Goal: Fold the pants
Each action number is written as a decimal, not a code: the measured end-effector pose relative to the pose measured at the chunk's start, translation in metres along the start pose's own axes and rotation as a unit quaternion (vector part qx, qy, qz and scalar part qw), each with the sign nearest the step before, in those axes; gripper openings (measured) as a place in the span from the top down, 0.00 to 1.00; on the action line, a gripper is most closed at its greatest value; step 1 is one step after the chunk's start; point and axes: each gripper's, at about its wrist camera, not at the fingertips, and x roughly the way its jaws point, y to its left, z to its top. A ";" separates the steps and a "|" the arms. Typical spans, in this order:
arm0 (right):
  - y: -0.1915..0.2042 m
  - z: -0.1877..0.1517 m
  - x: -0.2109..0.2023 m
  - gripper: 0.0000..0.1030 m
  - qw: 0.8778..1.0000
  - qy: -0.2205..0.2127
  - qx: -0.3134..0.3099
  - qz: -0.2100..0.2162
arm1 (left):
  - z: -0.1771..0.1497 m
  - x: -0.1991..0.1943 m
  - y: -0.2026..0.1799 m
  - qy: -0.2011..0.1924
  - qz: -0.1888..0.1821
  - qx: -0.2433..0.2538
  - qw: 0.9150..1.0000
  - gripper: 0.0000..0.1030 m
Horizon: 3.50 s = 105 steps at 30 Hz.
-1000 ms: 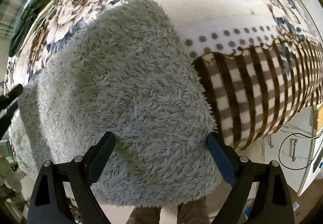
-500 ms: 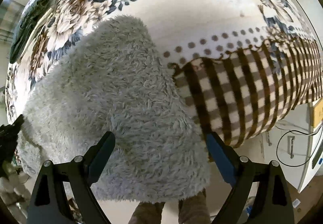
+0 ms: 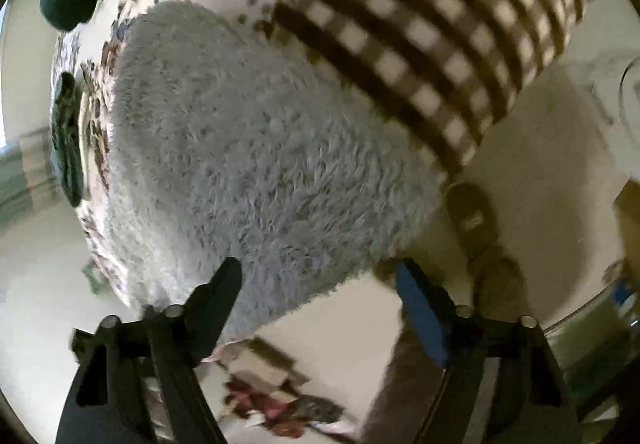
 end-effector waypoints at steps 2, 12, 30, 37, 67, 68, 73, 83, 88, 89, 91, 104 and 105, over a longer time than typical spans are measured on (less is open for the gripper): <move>-0.001 -0.002 0.010 0.72 1.000 0.002 0.014 0.024 | -0.008 0.007 -0.008 0.007 0.000 0.016 1.000 0.81; 0.029 -0.024 0.008 0.89 0.998 -0.020 -0.050 -0.034 | -0.011 0.004 -0.007 -0.034 0.050 0.082 0.995 0.95; 0.169 -0.096 0.023 0.01 0.879 -0.125 -0.347 -0.303 | -0.027 -0.058 0.089 -0.126 0.087 -0.057 0.987 0.07; 0.184 -0.098 0.051 0.01 0.876 -0.106 -0.356 -0.307 | -0.044 -0.062 0.181 -0.169 -0.019 -0.241 0.956 0.07; 0.241 -0.132 0.102 0.01 0.870 -0.078 -0.375 -0.311 | 0.005 -0.066 0.225 -0.287 -0.043 -0.196 0.937 0.62; 0.241 -0.131 0.102 0.01 0.871 -0.080 -0.373 -0.310 | 0.003 -0.069 0.220 -0.293 -0.040 -0.183 0.937 0.65; 0.232 -0.119 0.097 0.01 0.875 -0.091 -0.359 -0.312 | -0.001 -0.085 0.195 -0.318 -0.023 -0.145 0.937 0.72; 0.223 -0.098 0.053 0.01 0.872 -0.140 -0.353 -0.307 | -0.007 -0.127 0.099 -0.334 -0.005 -0.059 0.941 0.72; 0.213 -0.082 0.028 0.01 0.882 -0.146 -0.341 -0.290 | -0.013 -0.135 0.037 -0.337 -0.010 -0.005 0.941 0.73; 0.208 -0.078 0.021 0.01 0.884 -0.148 -0.338 -0.288 | -0.014 -0.135 0.025 -0.335 -0.013 0.004 0.942 0.73; 0.200 -0.072 0.009 0.01 0.888 -0.149 -0.330 -0.283 | -0.019 -0.135 0.000 -0.331 -0.016 0.022 0.943 0.73; 0.113 0.014 -0.094 0.01 0.919 -0.192 -0.241 -0.245 | -0.064 -0.090 -0.159 -0.271 -0.061 0.139 0.951 0.74; 0.105 0.020 -0.101 0.01 0.920 -0.197 -0.234 -0.246 | -0.068 -0.081 -0.171 -0.260 -0.066 0.144 0.952 0.74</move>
